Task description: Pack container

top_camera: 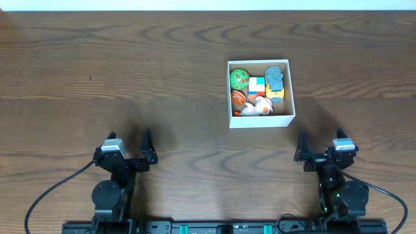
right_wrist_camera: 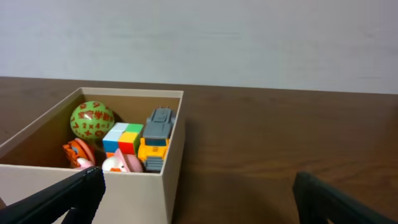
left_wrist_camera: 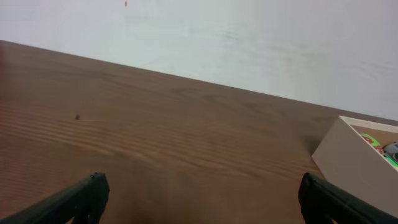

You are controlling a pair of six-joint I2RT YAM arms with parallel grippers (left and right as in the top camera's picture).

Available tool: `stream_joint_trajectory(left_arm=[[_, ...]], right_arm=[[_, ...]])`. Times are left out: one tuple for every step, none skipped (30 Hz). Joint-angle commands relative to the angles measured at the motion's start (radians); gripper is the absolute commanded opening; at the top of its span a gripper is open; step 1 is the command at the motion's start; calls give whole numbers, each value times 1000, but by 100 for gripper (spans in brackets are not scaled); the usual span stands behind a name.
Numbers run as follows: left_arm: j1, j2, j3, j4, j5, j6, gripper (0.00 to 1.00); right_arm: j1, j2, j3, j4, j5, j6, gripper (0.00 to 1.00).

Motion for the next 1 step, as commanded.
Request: stream_joint_trajectory(left_arm=[[3, -6, -18, -37, -12, 9, 98]], right_arm=[[-8, -6, -2, -4, -4, -16, 99]])
